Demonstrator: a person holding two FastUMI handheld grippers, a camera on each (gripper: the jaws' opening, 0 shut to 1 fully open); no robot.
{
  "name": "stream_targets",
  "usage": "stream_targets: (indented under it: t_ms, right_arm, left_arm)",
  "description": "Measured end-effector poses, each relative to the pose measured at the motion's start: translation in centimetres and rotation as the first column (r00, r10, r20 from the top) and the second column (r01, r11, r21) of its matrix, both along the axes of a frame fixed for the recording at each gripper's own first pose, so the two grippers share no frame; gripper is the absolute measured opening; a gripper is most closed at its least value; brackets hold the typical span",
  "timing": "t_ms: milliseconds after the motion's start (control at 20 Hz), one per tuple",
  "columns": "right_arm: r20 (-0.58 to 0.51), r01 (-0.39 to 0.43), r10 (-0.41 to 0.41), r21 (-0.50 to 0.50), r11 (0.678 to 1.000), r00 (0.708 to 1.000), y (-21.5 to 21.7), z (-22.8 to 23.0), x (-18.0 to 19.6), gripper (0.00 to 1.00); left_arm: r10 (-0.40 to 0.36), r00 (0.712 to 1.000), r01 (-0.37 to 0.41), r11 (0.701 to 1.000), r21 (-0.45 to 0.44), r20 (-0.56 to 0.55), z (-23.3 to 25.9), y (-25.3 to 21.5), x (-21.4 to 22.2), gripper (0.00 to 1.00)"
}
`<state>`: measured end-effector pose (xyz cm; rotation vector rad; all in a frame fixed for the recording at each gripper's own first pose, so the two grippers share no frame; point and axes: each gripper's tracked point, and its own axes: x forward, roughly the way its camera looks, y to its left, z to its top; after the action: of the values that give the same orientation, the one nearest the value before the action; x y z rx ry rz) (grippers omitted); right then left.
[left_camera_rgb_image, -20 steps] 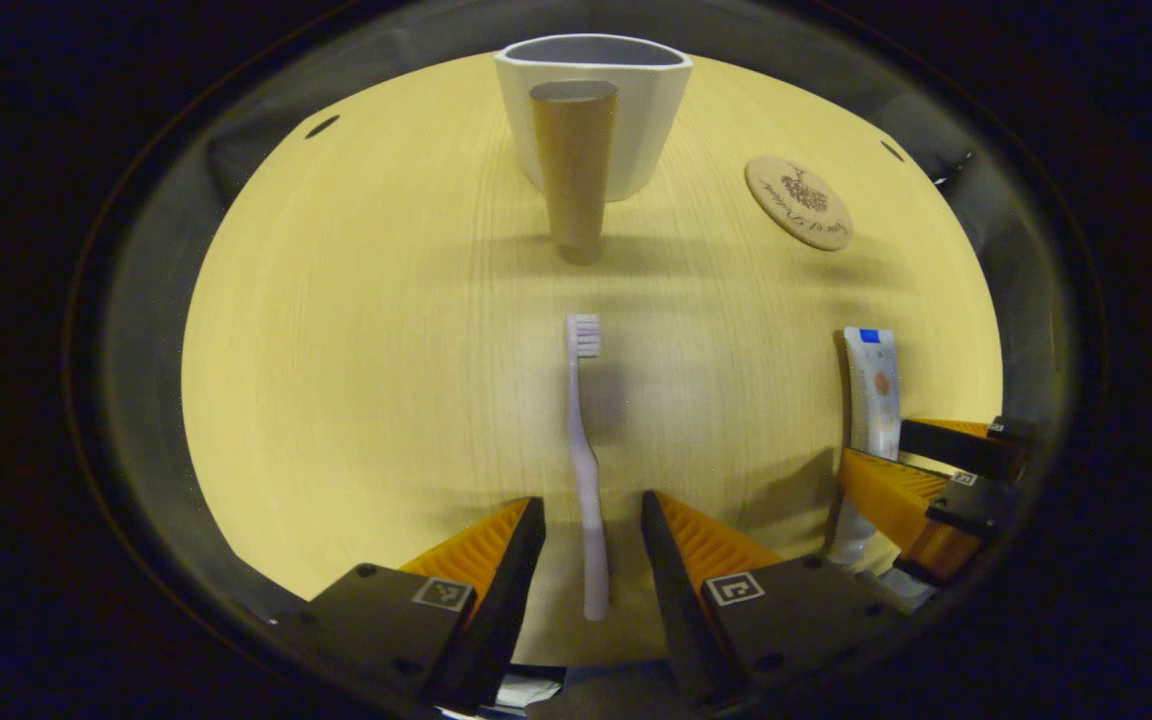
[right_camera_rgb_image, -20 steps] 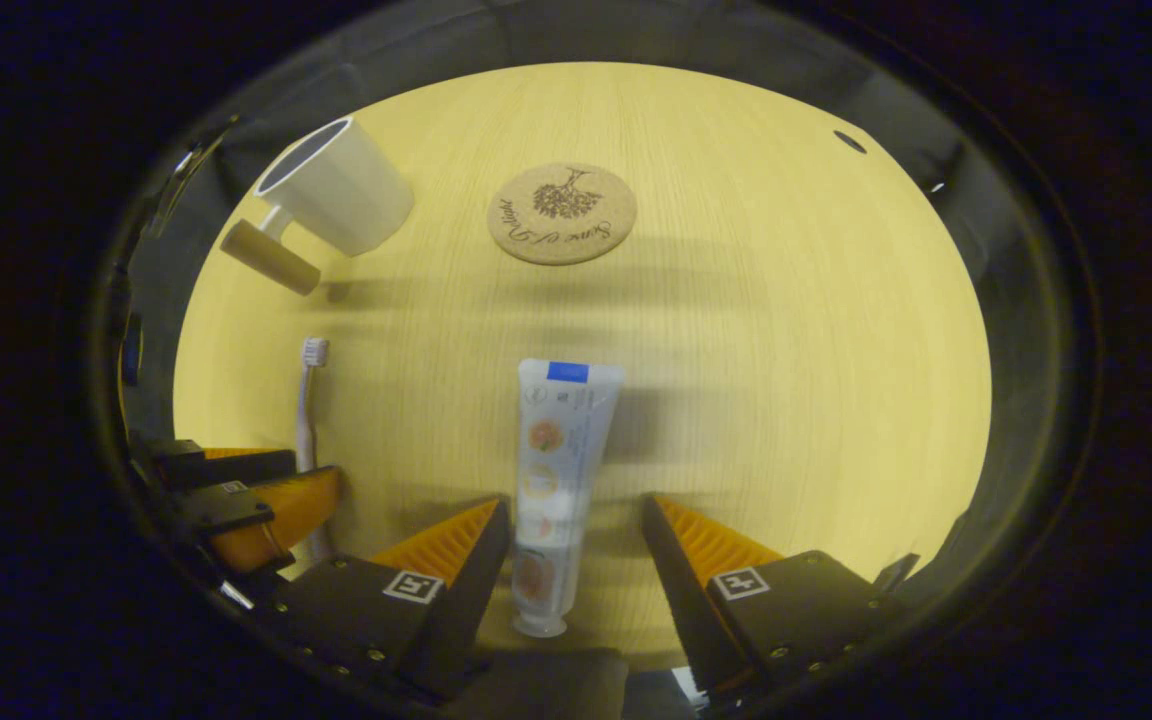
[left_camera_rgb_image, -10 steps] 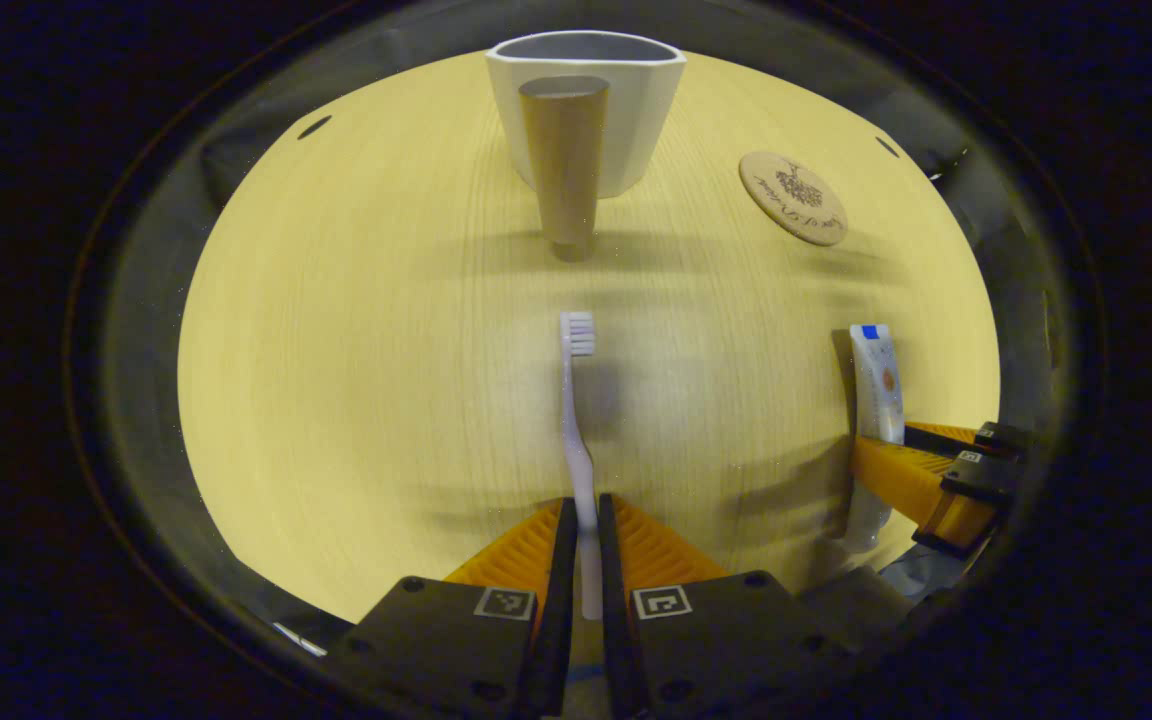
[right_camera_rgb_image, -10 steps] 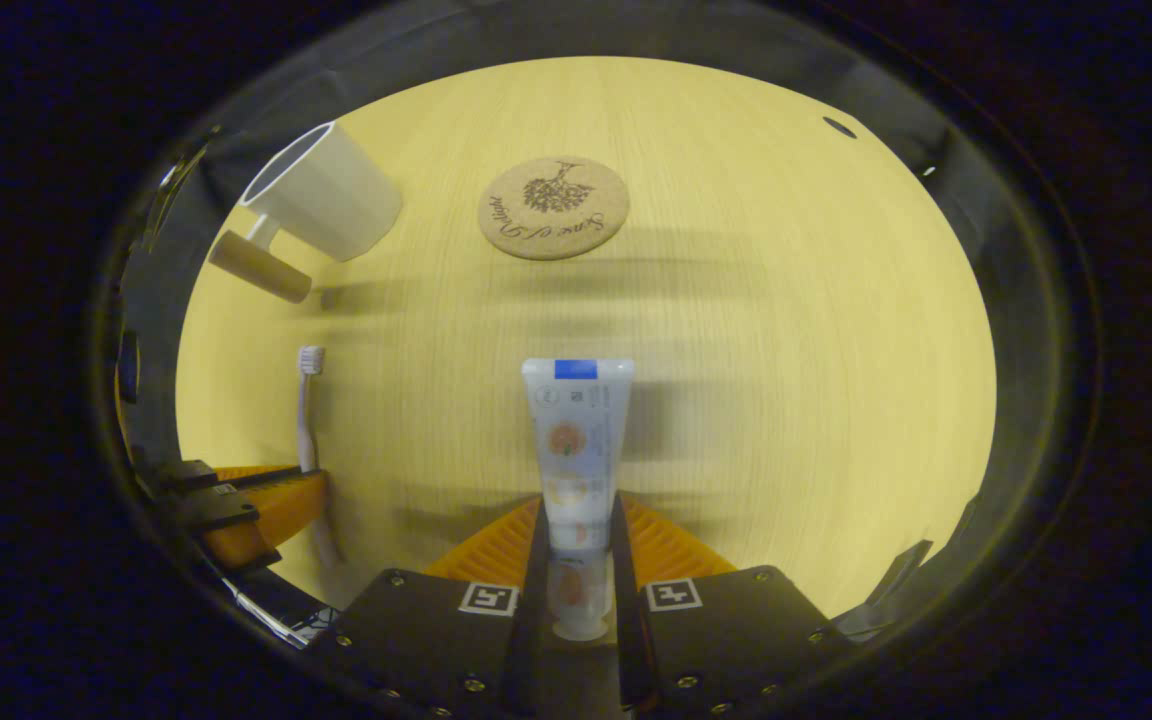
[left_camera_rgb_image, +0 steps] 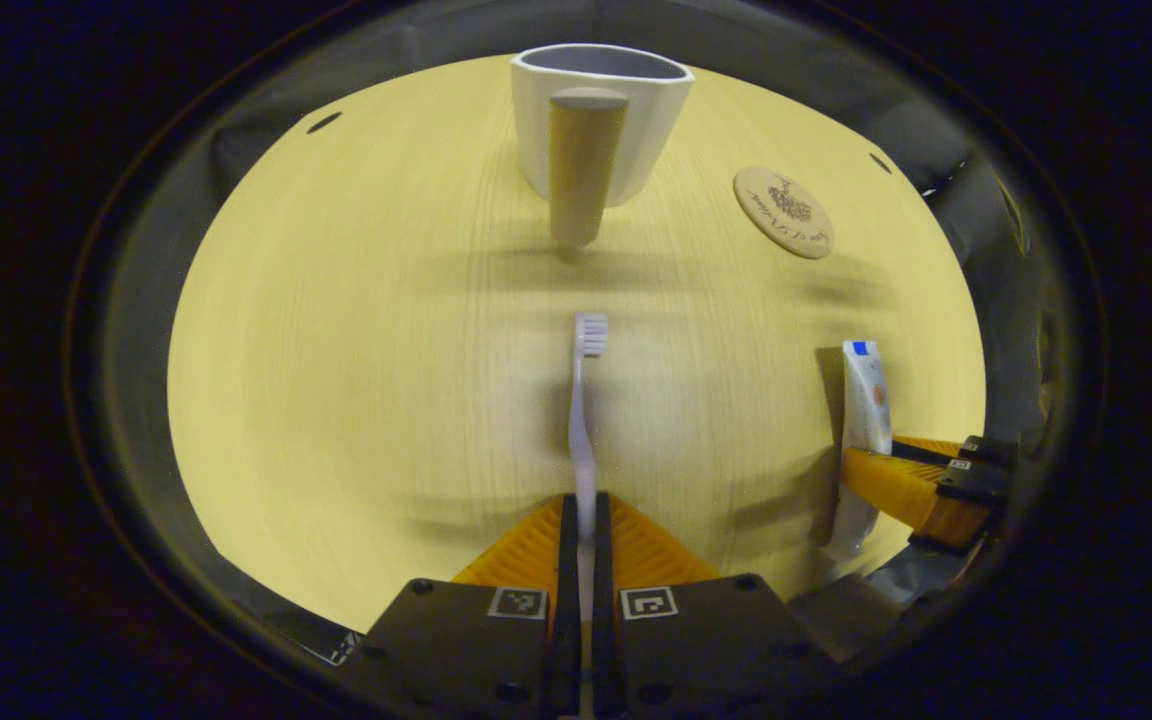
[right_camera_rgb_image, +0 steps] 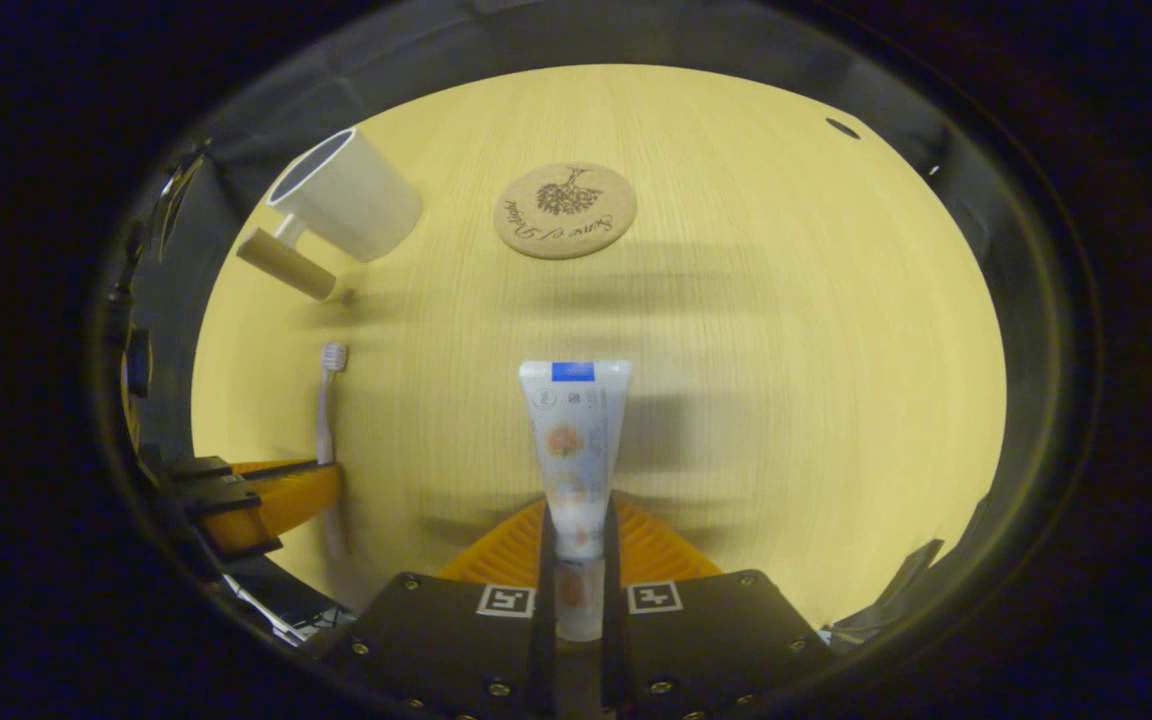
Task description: Put the toothbrush and toothpaste on the desktop into the cup, then pick up the cup and place it on the coaster on the desktop.
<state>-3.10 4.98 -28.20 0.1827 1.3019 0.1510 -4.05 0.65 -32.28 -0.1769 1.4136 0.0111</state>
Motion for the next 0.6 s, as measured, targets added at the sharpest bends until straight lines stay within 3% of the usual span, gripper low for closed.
stream_targets:
  t_ms: [350, 600]
  right_arm:
    - [0.154, 0.005, -0.007, 0.015, 1.0, 0.988, -0.7, 3.5, 0.5, 0.19]
    - [0.287, -0.002, -0.011, 0.046, 0.999, 0.958, -0.6, 6.8, 1.2, 0.19]
  left_arm:
    - [0.039, 0.989, -0.039, 0.999, -0.005, 0.14, 2.9, 0.1, 0.3, 0.13]
    - [0.031, 0.961, -0.036, 0.999, 0.012, 0.275, 6.1, 0.6, 1.1, 0.13]
